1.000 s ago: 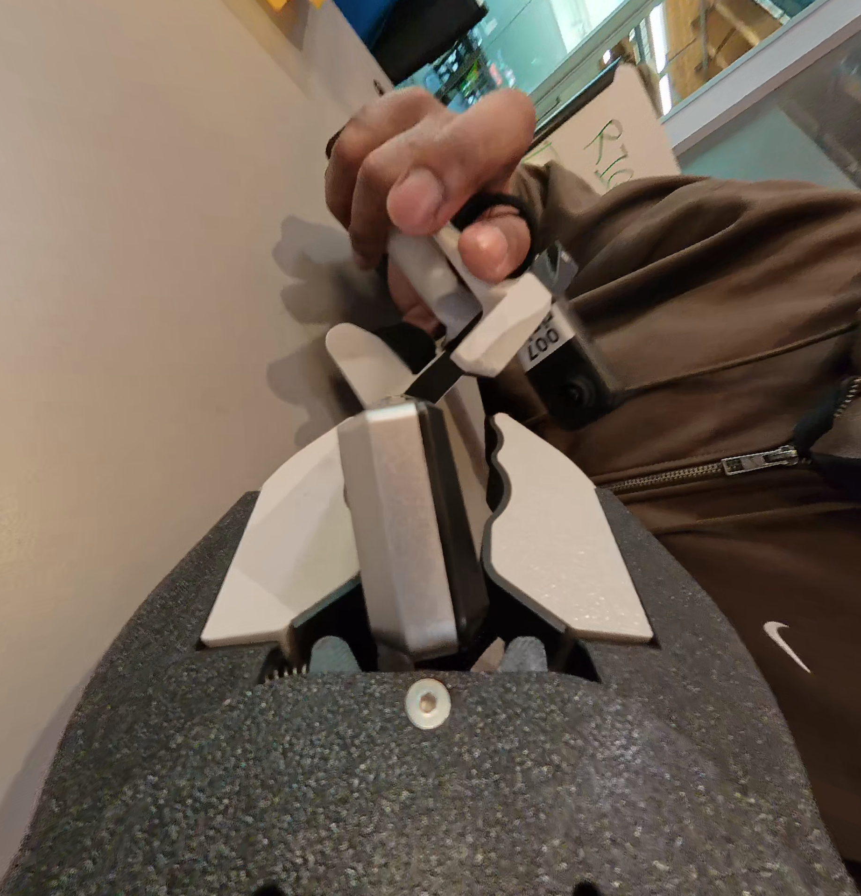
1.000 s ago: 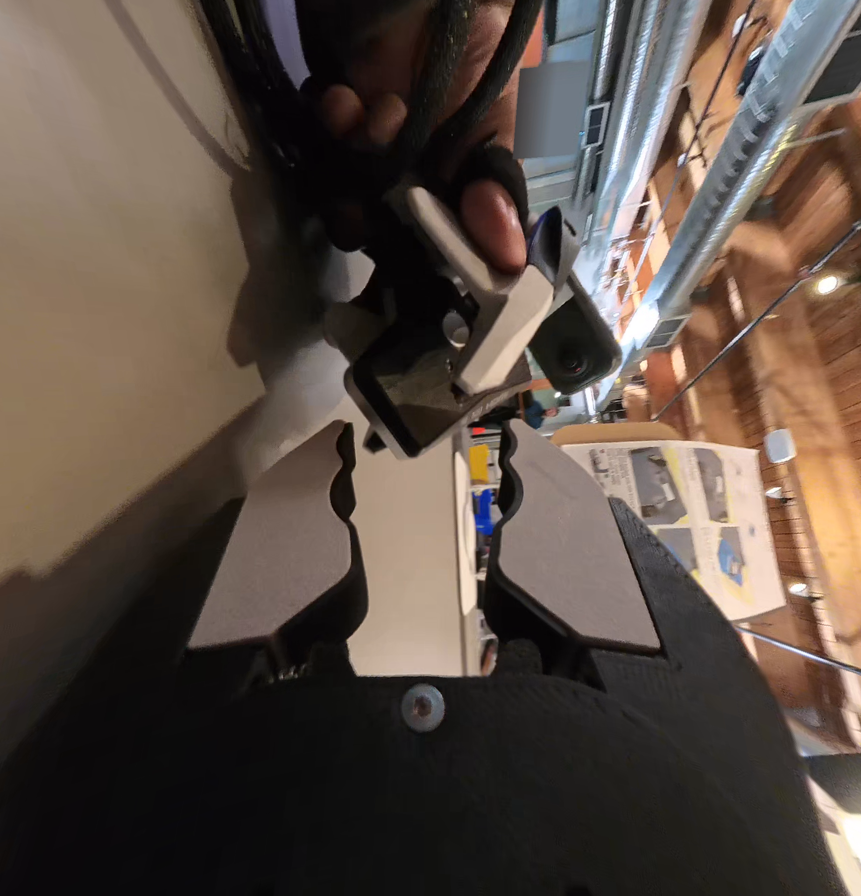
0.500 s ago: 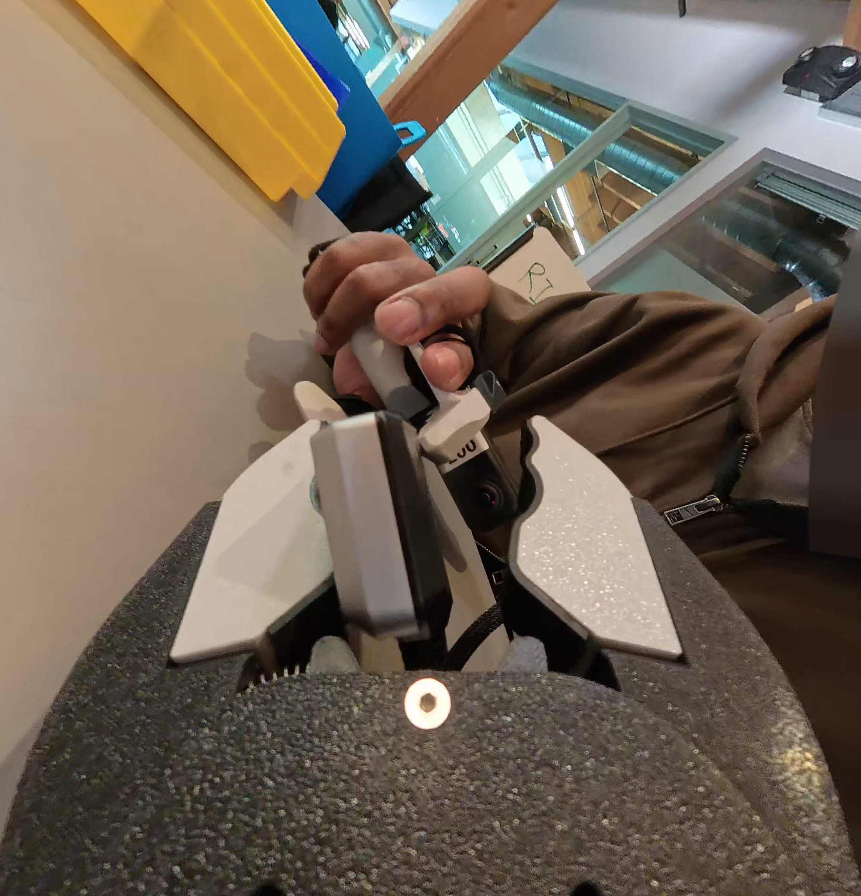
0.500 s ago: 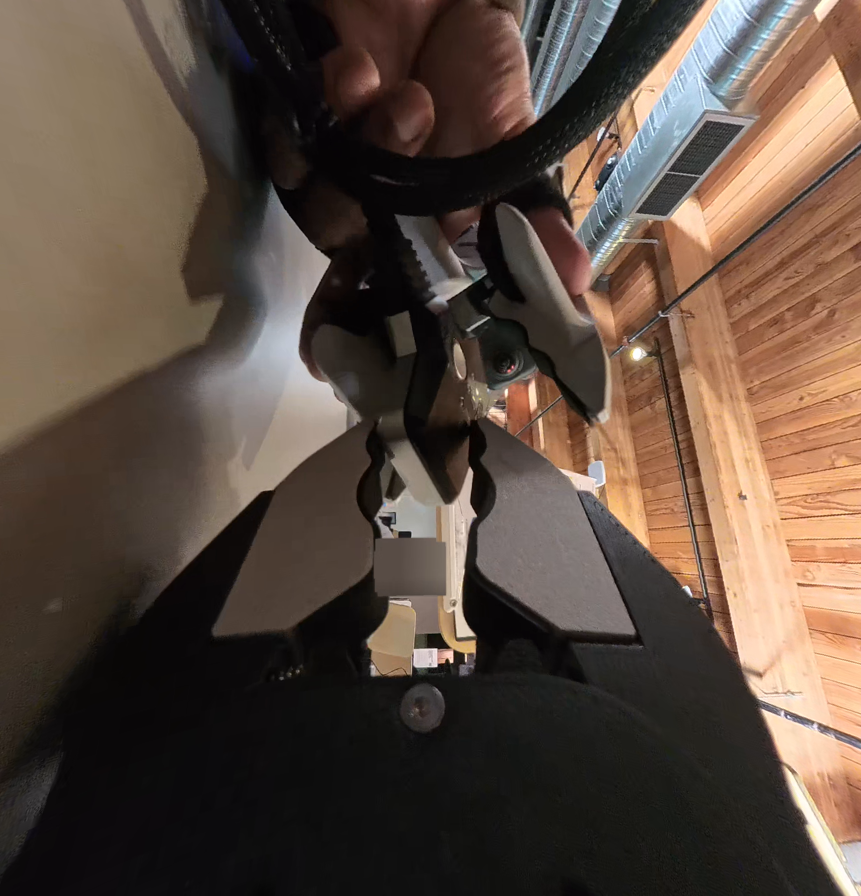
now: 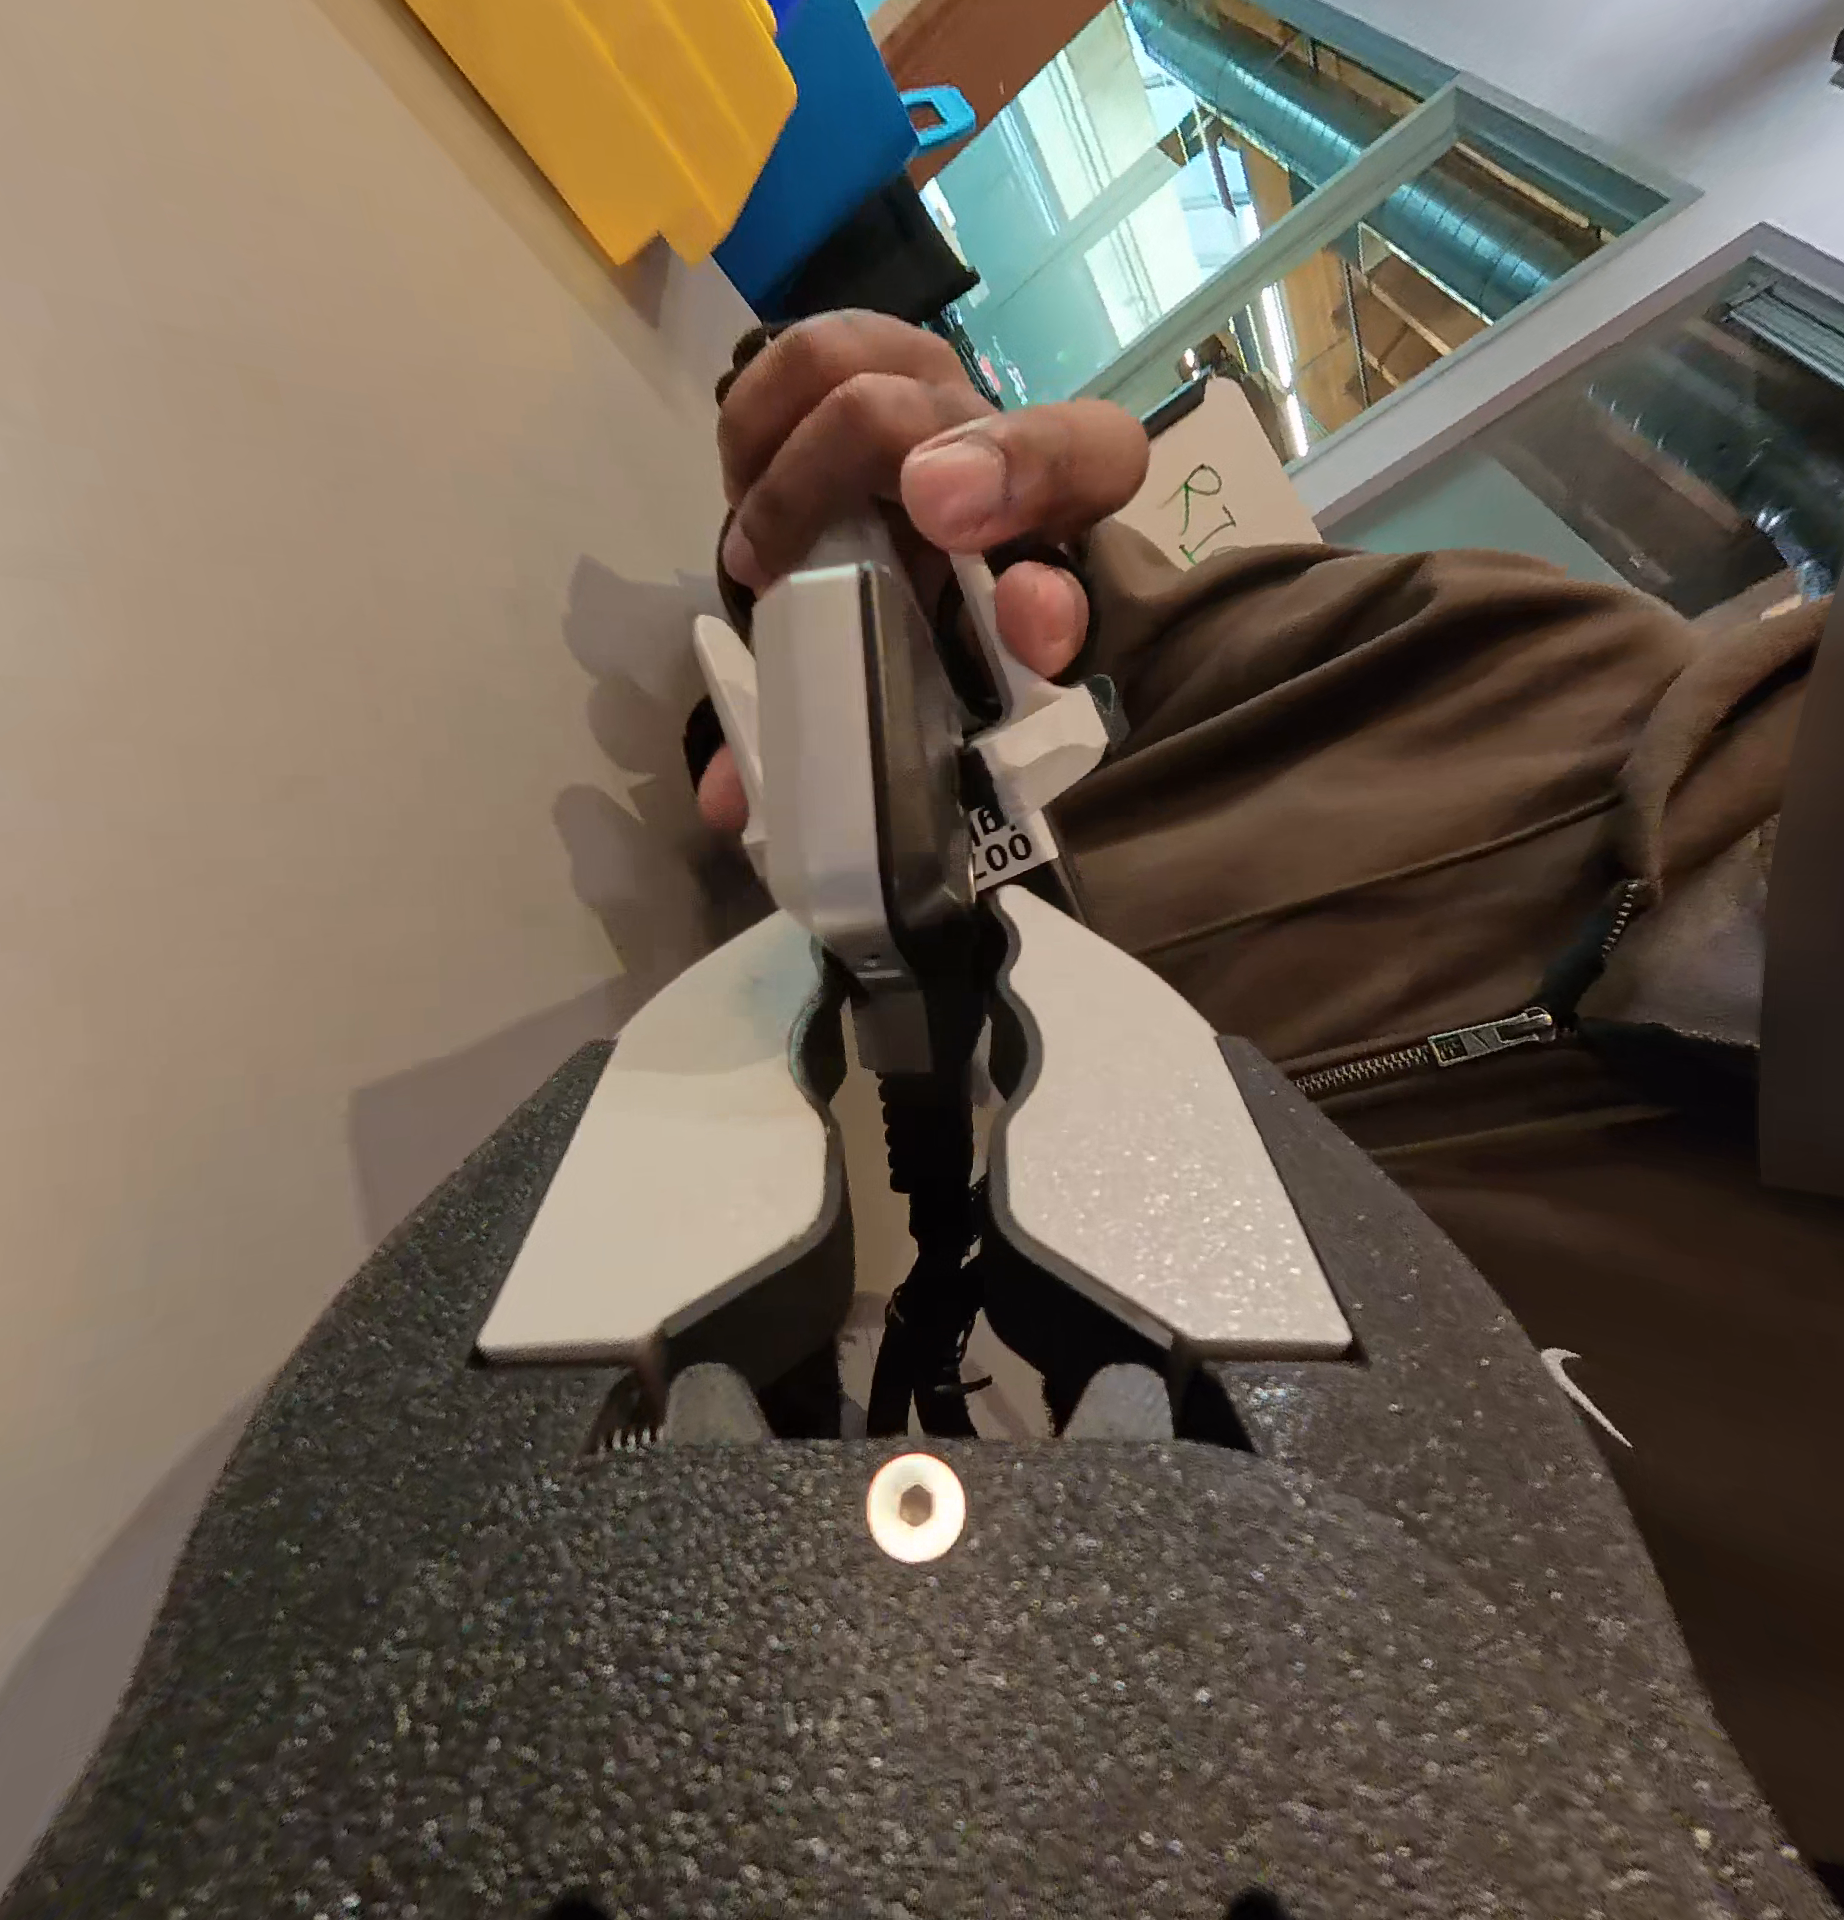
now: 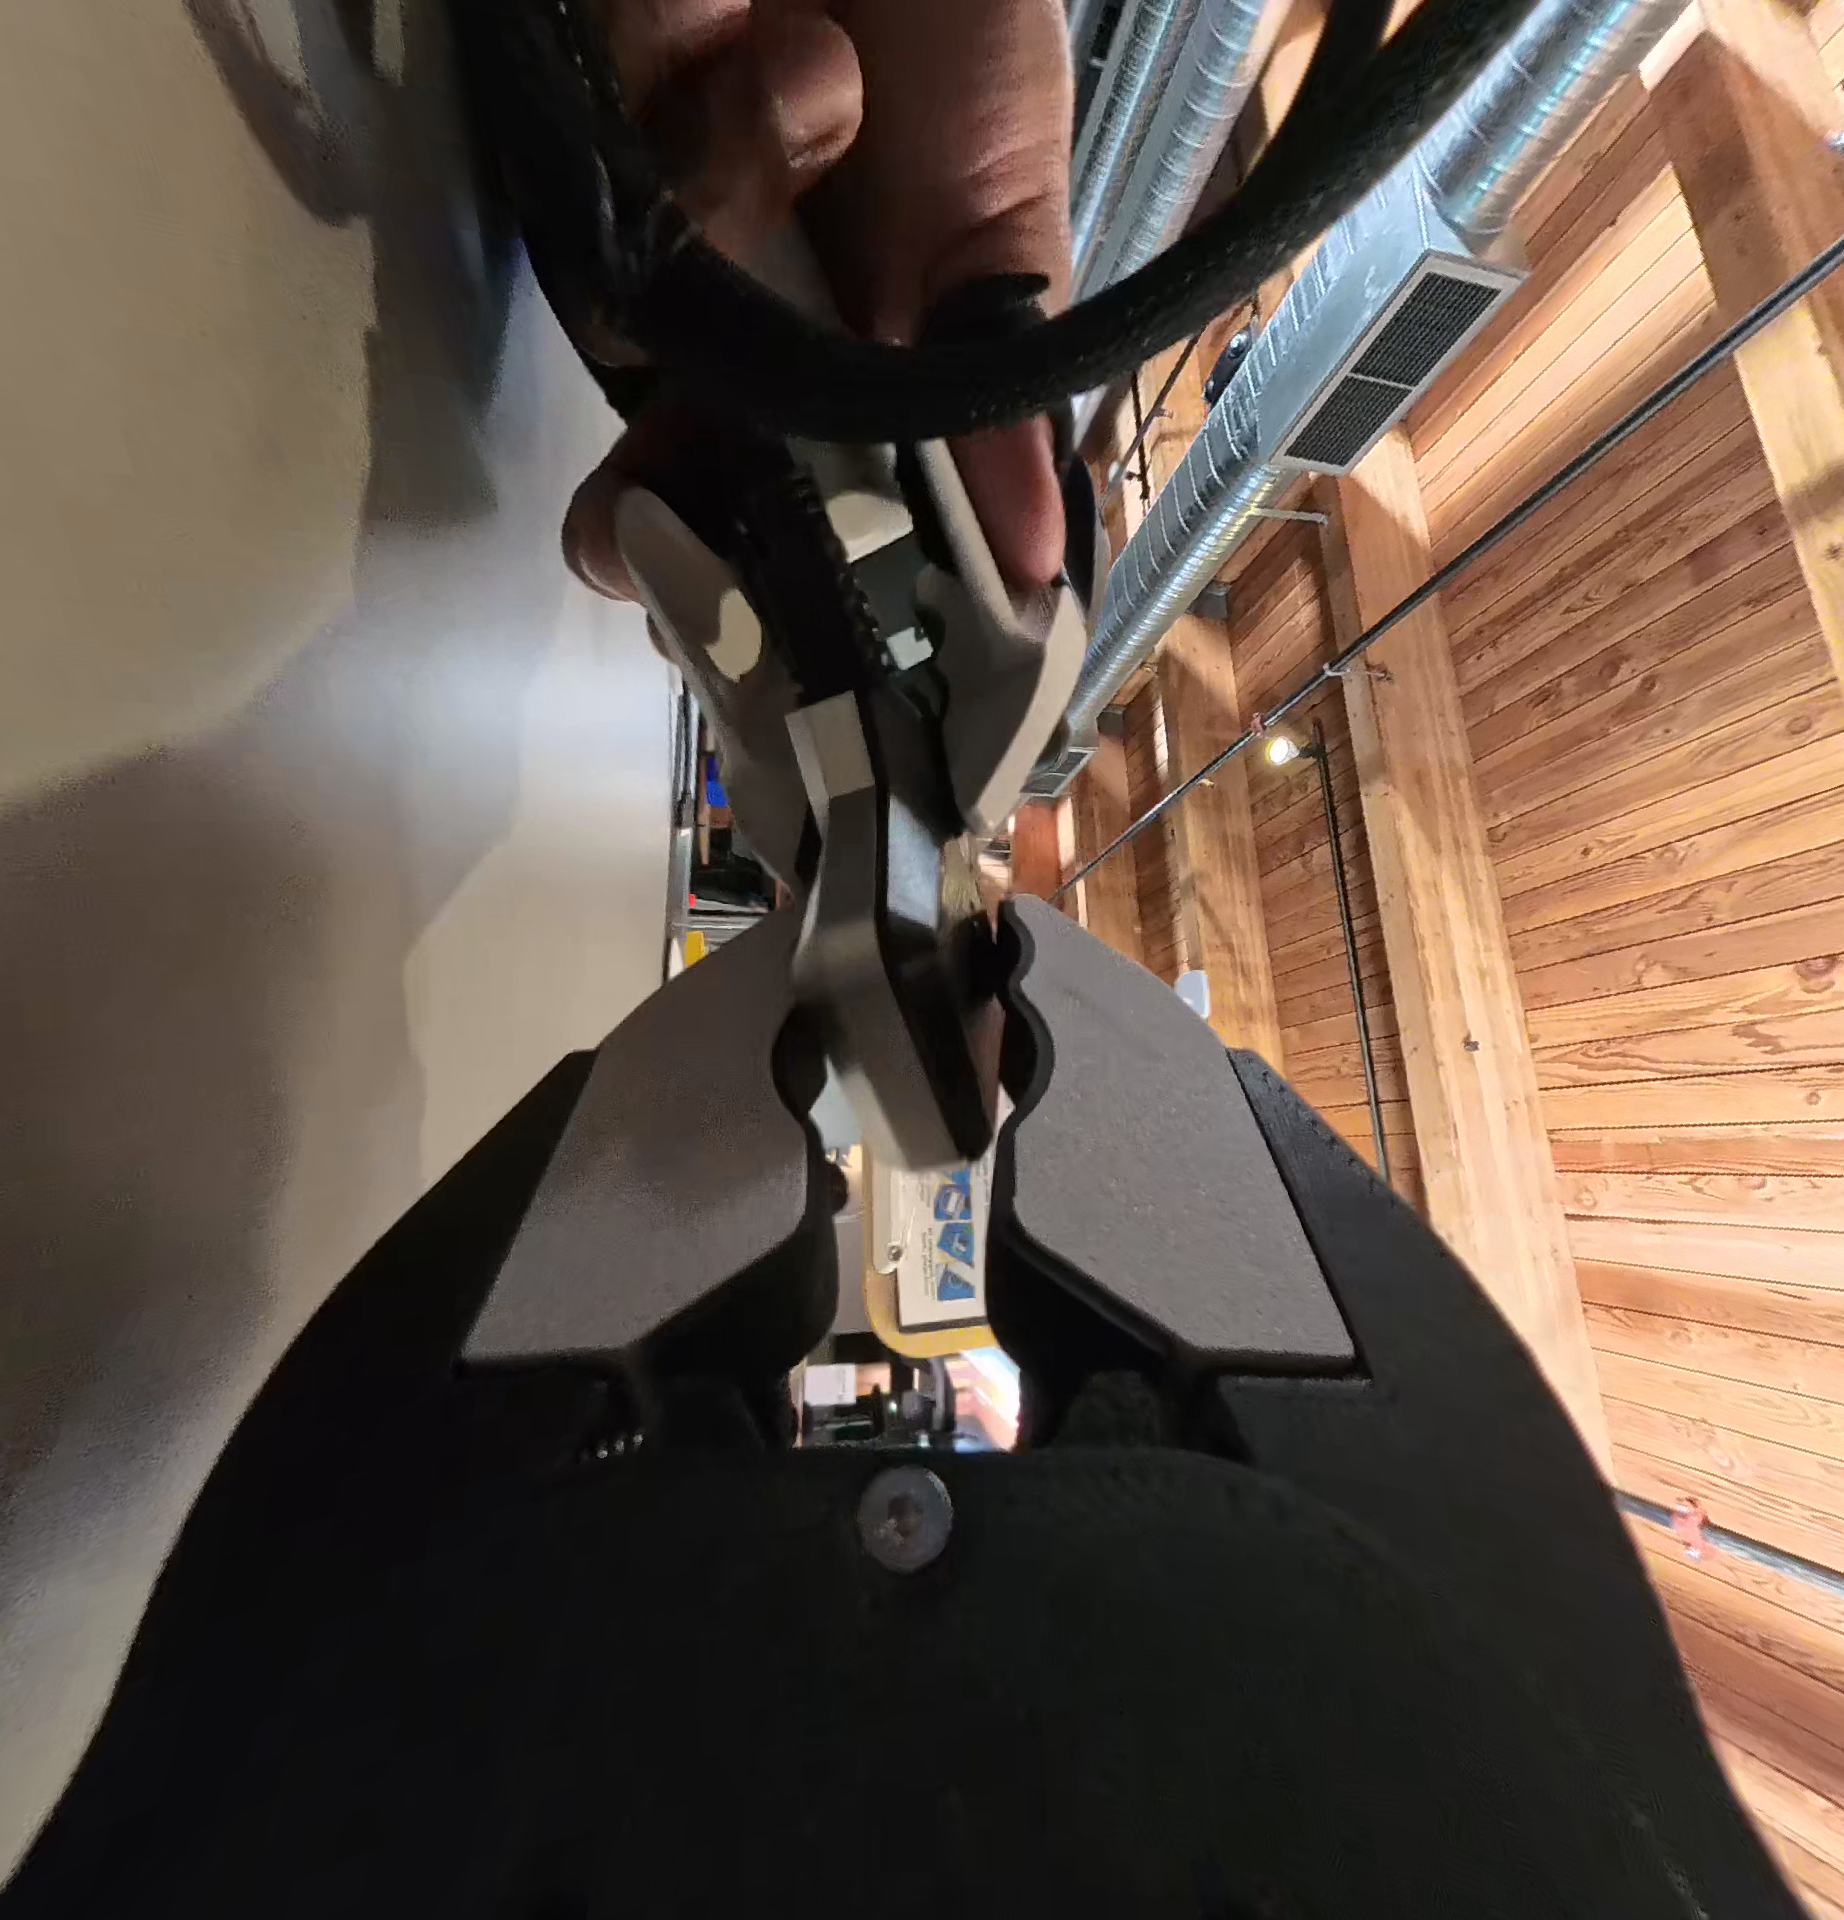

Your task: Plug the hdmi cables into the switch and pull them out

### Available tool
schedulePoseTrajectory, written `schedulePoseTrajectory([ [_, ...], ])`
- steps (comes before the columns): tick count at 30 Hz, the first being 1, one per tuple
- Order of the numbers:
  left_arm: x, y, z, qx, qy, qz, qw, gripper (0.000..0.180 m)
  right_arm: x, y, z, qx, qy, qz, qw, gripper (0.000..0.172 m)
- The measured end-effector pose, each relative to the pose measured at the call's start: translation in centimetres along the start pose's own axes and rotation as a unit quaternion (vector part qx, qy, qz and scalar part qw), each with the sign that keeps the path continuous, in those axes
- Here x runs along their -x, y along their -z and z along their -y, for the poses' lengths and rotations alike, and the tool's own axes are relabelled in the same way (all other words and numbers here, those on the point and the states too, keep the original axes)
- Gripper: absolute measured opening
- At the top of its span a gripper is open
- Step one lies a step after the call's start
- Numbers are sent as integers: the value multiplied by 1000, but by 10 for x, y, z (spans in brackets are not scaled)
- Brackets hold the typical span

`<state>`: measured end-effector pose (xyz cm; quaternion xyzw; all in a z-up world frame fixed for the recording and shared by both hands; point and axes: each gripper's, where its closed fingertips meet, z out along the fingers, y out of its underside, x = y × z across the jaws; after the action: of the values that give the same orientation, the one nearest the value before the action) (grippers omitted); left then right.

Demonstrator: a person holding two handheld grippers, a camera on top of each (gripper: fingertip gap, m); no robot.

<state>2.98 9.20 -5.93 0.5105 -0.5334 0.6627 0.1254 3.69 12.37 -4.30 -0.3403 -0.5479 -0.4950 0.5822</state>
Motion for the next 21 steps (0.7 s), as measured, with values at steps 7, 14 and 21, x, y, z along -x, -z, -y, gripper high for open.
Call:
schedulePoseTrajectory([
  [7, 0, -9, -4, 10, 1, 4, 1000, 25, -1, -3, -3, 15, 21, 3, 1000, 29],
  [14, 0, 28, 32, -102, -42, 11, 994, 32, -7, 4, -31, 67, 8, 13, 998, 24],
  [21, 13, 66, 48, -164, -57, 51, 984, 32, -38, 29, -112, 195, -15, 2, 981, 23],
])
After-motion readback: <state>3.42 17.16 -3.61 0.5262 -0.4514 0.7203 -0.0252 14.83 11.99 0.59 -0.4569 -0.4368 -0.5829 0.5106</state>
